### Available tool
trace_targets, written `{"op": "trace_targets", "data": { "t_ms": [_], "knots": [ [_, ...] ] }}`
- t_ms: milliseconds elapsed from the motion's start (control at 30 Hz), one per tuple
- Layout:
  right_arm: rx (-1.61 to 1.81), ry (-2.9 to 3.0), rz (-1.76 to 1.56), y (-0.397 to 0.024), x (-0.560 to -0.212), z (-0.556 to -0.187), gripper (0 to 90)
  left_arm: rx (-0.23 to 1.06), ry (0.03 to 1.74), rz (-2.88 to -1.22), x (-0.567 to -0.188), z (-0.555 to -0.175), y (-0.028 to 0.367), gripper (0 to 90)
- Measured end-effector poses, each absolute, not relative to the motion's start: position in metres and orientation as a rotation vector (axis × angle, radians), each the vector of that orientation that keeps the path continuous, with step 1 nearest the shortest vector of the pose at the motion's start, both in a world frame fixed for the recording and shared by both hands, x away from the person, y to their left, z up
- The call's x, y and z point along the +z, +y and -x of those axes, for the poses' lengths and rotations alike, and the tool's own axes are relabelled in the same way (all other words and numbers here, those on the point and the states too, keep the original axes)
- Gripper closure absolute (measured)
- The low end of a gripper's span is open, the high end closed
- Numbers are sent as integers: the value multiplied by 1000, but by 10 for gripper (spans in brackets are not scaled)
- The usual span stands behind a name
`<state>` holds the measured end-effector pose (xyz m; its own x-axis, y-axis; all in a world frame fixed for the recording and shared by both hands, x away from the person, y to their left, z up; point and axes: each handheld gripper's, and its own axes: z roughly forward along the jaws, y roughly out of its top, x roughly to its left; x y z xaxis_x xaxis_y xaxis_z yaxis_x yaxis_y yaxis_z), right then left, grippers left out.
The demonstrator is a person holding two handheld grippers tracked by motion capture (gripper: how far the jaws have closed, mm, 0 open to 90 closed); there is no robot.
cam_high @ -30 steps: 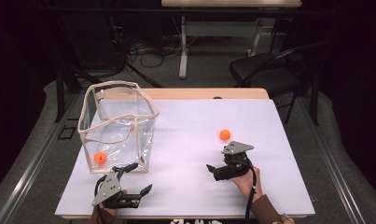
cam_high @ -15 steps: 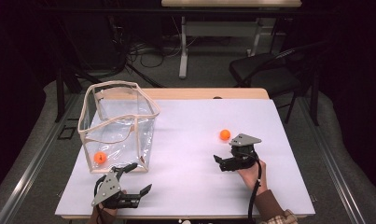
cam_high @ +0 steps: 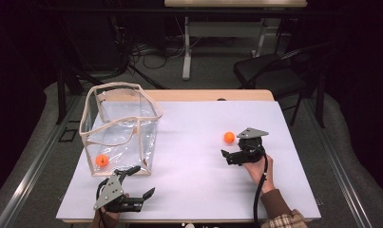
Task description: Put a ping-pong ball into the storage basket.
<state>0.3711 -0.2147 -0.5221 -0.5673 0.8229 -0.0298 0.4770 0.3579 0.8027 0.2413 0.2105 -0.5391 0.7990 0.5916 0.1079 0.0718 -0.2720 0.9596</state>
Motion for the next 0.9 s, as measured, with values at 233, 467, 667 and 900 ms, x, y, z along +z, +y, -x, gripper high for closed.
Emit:
{"op": "trace_targets", "data": {
  "t_ms": [233,467,667,900],
  "knots": [
    [1042,2208,-1151,-216,-522,-386,0,545,509,-1797,-539,-241,211,155],
    [1037,2227,-1191,-216,-523,-405,0,547,513,-1797,-539,-240,212,155],
    [1012,2232,-1203,-215,-526,-415,0,548,517,-1795,-539,-240,212,155],
    [978,2243,-1215,-211,-528,-424,0,543,518,-1793,-539,-240,212,155]
  ]
}}
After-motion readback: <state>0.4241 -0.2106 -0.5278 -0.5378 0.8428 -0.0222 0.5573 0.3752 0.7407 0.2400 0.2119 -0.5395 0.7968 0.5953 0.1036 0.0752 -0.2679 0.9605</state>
